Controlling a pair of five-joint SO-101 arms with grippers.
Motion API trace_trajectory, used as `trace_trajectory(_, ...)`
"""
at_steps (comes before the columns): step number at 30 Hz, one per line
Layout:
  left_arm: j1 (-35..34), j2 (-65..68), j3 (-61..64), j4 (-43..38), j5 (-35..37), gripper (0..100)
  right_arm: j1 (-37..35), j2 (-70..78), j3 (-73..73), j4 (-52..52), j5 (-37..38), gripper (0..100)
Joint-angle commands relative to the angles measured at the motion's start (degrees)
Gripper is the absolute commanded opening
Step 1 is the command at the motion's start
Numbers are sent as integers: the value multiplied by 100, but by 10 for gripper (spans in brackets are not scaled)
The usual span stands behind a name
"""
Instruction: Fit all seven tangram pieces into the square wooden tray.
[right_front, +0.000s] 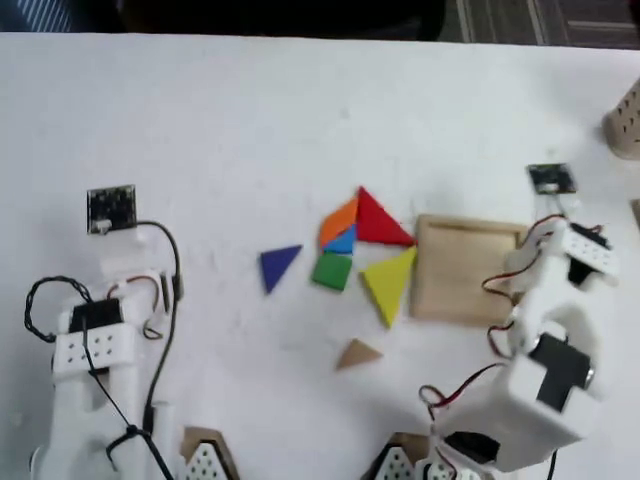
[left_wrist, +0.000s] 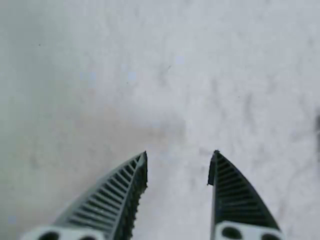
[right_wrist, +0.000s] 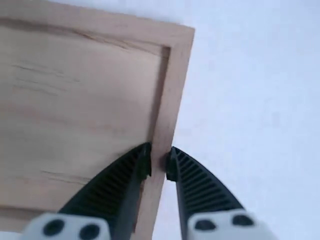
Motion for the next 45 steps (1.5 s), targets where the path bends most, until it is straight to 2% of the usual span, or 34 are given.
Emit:
trace_trajectory(1, -66, 57, -123, -141, 97, 207, -523, -1007, 527, -66, -413, 18)
trace_trajectory(7, -66, 57, -123, -141, 88, 207, -1543, -2009, 1495, -84, -1108, 17)
trace_trajectory(14, -66, 57, -123, -141, 88, 207, -2457, -2009, 1714, -171, -2286, 17)
trace_trajectory(19, -66, 57, -123, -141, 79, 207, -2273, -2018, 1626, -171, -2365, 22)
trace_trajectory(23, -66, 57, -123, -141, 70, 207, -1938, -2281, 1389, 470, -2356, 121)
trace_trajectory(25, -66, 57, -123, -141, 70, 207, -1877, -2536, 1231, 884, -2127, 180)
trace_trajectory(27, -66, 57, -123, -141, 70, 207, -1912, -2862, 1178, 1314, -1582, 193)
trace_trajectory(30, -66, 57, -123, -141, 70, 207, -1974, -3503, 1160, 1903, -1046, 139)
trace_trajectory(33, -66, 57, -123, -141, 70, 207, -2132, -4127, 1240, 2571, -413, 33)
trace_trajectory(34, -66, 57, -123, -141, 70, 207, -2352, -4312, 1354, 2765, -114, 10)
trace_trajectory(38, -66, 57, -123, -149, 62, 207, -3670, -4567, 2338, 3503, 1538, 36)
trace_trajectory(39, -66, 57, -123, -149, 62, 207, -3969, -4567, 2549, 3521, 1697, 25)
trace_trajectory(45, -66, 57, -123, -149, 62, 207, -5112, -4567, 3314, 2949, 1468, 18)
